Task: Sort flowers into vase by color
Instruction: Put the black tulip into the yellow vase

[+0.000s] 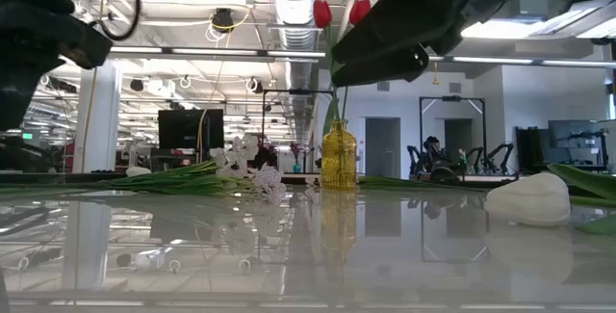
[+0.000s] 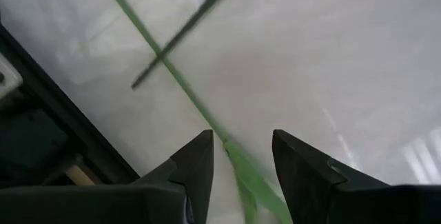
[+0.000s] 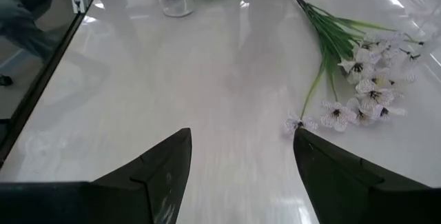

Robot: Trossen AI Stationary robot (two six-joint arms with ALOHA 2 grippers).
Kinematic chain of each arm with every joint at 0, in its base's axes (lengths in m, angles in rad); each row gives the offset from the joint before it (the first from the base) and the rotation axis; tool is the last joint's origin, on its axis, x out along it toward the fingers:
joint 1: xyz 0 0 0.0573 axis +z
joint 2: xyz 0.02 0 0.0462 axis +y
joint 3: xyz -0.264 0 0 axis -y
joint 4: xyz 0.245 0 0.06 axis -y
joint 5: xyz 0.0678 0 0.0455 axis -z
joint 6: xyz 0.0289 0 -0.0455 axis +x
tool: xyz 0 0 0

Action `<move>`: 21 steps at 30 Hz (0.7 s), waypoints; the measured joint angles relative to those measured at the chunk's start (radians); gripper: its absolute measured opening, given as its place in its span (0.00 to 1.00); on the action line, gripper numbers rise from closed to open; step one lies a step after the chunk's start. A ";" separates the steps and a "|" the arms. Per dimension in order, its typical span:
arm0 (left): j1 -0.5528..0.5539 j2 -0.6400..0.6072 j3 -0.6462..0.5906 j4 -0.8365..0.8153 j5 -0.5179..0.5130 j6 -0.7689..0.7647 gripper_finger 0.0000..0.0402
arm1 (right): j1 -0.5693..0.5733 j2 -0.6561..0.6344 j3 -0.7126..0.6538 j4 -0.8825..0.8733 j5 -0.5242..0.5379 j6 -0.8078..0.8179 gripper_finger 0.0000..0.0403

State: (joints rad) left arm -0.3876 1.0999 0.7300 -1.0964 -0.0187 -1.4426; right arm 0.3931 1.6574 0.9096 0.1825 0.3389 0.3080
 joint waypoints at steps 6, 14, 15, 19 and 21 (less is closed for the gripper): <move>-0.131 0.041 0.000 0.029 -0.042 -0.185 0.34 | 0.008 0.000 0.000 -0.001 0.000 -0.012 0.70; -0.184 0.180 0.000 0.034 -0.022 -0.242 0.34 | 0.013 0.000 0.000 0.003 0.000 -0.018 0.70; -0.184 0.199 0.000 0.025 -0.020 -0.242 0.34 | 0.013 0.000 0.000 0.005 0.001 -0.018 0.70; -0.177 0.258 0.000 0.004 -0.019 -0.227 0.34 | 0.014 0.000 0.000 0.006 0.001 -0.017 0.70; -0.175 0.279 0.000 0.019 -0.006 -0.205 0.34 | 0.014 0.000 0.000 0.006 0.001 -0.017 0.70</move>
State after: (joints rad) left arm -0.5629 1.3790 0.7300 -1.0775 -0.0244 -1.6475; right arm 0.4068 1.6573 0.9096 0.1886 0.3397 0.2914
